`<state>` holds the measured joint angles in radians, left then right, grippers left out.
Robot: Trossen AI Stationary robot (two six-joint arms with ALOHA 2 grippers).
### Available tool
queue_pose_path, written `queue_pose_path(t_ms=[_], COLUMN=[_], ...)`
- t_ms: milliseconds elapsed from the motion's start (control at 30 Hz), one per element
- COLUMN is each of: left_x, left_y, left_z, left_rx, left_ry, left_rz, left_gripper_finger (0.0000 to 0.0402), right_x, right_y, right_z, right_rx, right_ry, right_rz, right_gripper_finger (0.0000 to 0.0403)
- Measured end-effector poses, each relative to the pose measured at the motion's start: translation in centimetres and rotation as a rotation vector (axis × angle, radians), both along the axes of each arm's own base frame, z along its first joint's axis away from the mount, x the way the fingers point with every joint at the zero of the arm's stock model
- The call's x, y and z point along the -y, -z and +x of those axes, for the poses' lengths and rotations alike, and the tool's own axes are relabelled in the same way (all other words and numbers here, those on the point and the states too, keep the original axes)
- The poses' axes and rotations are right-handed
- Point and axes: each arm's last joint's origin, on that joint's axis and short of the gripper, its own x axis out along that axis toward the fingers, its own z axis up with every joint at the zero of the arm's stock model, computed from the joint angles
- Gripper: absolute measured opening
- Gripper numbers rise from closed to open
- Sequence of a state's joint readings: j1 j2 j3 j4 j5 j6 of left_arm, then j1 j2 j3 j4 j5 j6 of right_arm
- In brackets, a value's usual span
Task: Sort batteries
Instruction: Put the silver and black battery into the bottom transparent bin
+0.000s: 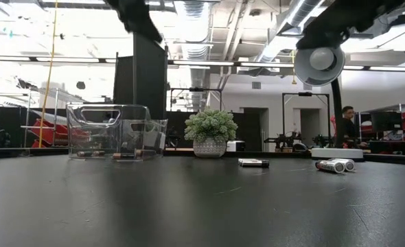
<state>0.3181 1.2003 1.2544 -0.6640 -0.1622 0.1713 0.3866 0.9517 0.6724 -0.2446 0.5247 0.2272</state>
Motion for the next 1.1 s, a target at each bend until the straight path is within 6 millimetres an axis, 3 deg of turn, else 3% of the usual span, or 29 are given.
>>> queue_pose_path(t_ms=[133, 233, 633, 867, 1100], left_x=[4.7, 7.8, 17.1, 20.3, 21.2], left_y=[-1.3, -1.1, 5.5, 8.7, 10.3], left_z=[-0.3, -0.8, -2.2, -3.3, -4.2], left_rx=[0.115, 0.155, 0.242, 0.337, 0.333], left_ry=[0.111, 0.14, 0.135, 0.288, 0.355], left_rz=[0.044, 0.069, 0.044, 0.026, 0.041], left_gripper_finger=[0.0121, 0.011, 0.008, 0.0077, 0.0077], right_x=[1.0, 1.9, 4.0, 3.7, 2.8], right_y=[0.5, 0.7, 3.1, 5.9, 8.6], right_z=[1.0, 1.9, 5.1, 7.0, 8.9], right_rx=[-0.017, -0.009, -0.075, -0.164, -0.233], right_ry=[0.055, 0.093, 0.091, 0.062, 0.059], right_rz=[-0.025, -0.041, -0.008, -0.012, 0.022], right_gripper_finger=[0.027, 0.027, 0.027, 0.027, 0.027])
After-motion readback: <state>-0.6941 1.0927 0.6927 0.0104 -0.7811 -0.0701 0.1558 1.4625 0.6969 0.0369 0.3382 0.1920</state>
